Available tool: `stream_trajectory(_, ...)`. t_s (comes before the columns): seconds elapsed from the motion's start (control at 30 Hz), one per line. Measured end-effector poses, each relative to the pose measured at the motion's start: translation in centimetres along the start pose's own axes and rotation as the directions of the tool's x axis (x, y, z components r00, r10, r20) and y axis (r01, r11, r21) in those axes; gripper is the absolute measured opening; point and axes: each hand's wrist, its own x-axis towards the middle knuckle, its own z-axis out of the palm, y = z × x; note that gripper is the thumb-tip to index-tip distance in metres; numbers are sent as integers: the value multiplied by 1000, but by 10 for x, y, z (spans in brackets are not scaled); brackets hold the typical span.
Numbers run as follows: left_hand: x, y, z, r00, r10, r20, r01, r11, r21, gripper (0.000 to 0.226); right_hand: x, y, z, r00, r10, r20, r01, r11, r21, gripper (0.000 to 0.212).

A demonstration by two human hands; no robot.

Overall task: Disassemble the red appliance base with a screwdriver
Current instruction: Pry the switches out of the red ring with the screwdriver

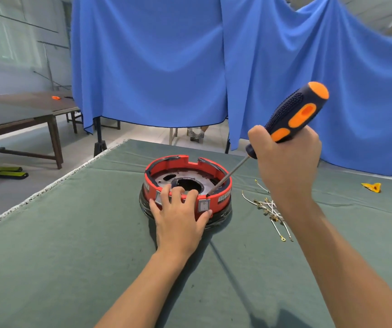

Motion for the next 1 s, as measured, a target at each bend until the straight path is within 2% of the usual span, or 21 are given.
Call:
stream_trajectory(0.27,0,2,0,999,-6,-53,6,1000,-14,42,2,-17,6,997,-71,10,72,991,-115,30)
stream_trajectory(0.57,3,1,7,994,-24,-103,19,999,-51,35,-6,-15,11,996,-78,-29,71,977,-201,26)
stream_trajectory(0.77,7,3,8,994,-36,-99,32,998,-45,36,6,-12,-1,994,-91,-54,81,982,-168,29)
stream_trajectory(0.9,10,5,5,993,36,-113,-29,998,63,40,6,-7,-3,996,-88,-18,84,985,-151,30)
stream_trajectory(1.0,9,3,2,993,57,-102,-51,997,57,39,4,-3,-2,996,-93,12,94,990,-107,30)
